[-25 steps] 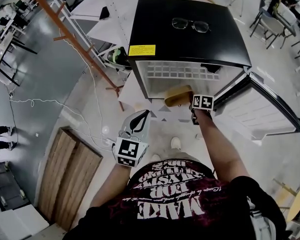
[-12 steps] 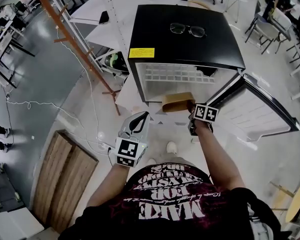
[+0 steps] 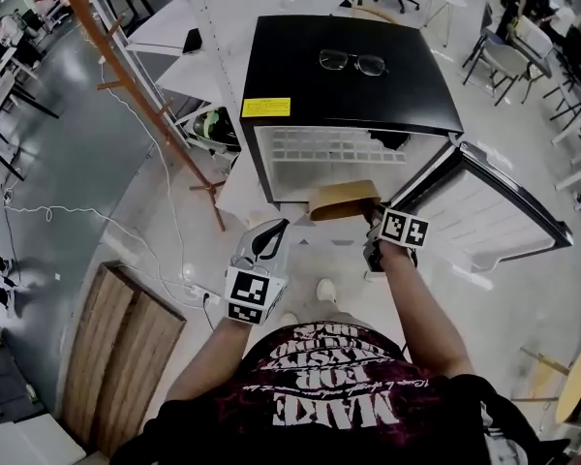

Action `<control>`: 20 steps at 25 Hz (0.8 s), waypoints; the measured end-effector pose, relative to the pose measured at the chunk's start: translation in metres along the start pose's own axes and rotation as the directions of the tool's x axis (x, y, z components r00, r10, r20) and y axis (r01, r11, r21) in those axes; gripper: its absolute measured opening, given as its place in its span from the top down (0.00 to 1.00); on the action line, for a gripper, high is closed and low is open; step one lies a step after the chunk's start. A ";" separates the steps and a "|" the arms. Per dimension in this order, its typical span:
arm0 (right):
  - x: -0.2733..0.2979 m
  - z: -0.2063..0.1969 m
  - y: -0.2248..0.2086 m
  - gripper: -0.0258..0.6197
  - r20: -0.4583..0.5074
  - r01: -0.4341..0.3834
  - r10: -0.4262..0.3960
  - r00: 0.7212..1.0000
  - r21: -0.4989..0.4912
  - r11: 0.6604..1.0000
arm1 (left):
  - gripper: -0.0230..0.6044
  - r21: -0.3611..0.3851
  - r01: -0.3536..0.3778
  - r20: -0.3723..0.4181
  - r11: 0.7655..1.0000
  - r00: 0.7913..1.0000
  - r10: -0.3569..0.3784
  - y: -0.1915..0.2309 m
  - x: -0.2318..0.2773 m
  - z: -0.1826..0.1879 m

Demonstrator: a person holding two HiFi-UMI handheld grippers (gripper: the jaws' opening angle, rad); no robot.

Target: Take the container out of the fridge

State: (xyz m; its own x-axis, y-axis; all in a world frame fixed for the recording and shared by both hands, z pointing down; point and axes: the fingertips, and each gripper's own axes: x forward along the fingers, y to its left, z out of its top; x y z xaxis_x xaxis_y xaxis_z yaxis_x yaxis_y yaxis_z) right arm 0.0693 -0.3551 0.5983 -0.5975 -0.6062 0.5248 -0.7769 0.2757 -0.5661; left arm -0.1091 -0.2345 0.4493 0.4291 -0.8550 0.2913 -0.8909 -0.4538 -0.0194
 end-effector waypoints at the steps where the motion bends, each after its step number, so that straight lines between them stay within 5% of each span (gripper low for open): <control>1: -0.005 0.004 0.005 0.89 0.009 -0.009 0.009 1.000 0.002 1.000 | 0.96 -0.002 0.001 -0.002 1.000 1.000 -0.001 -0.002 0.000 0.000; 20: -0.064 0.047 0.091 0.89 0.123 -0.211 0.206 0.971 0.022 0.977 | 0.80 0.007 0.081 0.067 0.997 0.994 -0.082 -0.022 0.008 0.022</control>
State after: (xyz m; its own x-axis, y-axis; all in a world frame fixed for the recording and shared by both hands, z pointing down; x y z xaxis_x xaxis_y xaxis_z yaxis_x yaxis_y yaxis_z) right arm 0.0459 -0.3266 0.4832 -0.7159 -0.6234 0.3143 -0.6290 0.3806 -0.6779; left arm -0.0827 -0.2374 0.4309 0.5094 -0.8300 0.2272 -0.8520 -0.5235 -0.0023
